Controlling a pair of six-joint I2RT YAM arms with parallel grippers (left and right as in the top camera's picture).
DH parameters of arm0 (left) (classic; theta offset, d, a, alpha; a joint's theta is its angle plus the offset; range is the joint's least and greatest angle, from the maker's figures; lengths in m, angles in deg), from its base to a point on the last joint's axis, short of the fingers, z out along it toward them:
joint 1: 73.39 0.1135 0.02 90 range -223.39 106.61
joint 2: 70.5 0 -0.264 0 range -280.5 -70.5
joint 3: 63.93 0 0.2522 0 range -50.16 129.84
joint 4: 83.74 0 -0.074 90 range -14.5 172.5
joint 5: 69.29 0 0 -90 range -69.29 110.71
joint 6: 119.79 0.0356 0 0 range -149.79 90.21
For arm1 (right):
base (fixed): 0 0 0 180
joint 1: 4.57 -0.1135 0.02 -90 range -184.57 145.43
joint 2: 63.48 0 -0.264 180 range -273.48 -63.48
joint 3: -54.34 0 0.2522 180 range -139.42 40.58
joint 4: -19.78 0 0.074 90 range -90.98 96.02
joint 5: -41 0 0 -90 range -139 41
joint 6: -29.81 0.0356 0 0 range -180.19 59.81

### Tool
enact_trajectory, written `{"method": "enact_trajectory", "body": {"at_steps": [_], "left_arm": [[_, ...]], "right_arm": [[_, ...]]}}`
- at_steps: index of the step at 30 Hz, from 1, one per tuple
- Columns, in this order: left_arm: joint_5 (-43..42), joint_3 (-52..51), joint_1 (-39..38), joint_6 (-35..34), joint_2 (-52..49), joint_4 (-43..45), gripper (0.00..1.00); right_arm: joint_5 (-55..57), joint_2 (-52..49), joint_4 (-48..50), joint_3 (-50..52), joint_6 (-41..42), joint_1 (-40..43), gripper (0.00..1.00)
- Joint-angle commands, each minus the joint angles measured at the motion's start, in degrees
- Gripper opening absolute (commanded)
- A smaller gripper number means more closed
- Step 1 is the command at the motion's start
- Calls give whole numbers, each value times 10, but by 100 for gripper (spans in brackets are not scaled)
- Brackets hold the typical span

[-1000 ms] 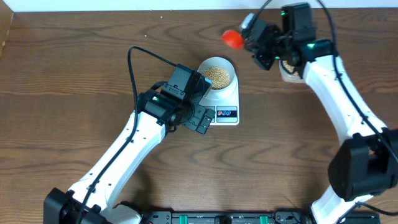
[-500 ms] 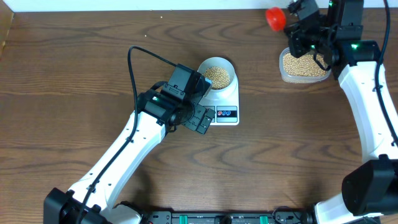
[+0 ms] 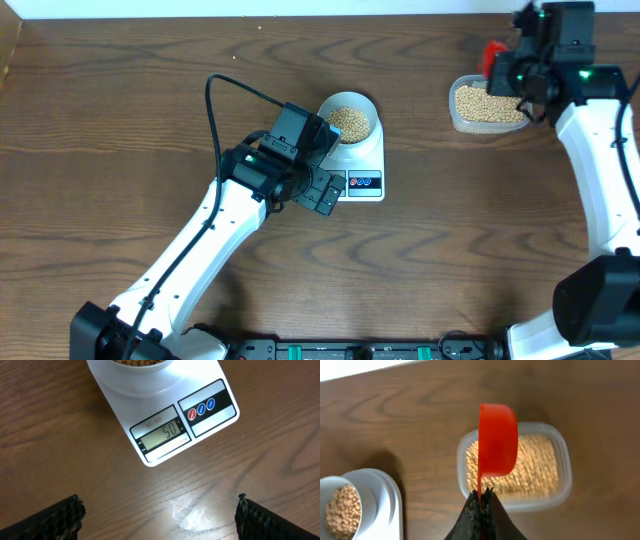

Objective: Scoop item into bowl and weigh 50g on scale
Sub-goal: 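Move the scoop back right to the chickpea tub, then lower the scoop into the tub and open the right gripper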

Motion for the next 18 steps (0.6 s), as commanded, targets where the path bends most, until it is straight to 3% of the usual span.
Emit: {"method": "enact_trajectory", "body": {"at_steps": [1, 18], "left_arm": [[5, 2, 3, 10, 3, 0, 98], [5, 2, 3, 10, 3, 0, 98]], "right_arm": [[19, 13, -24, -7, 162, 17, 1], [108, 13, 17, 66, 299, 24, 2]]}}
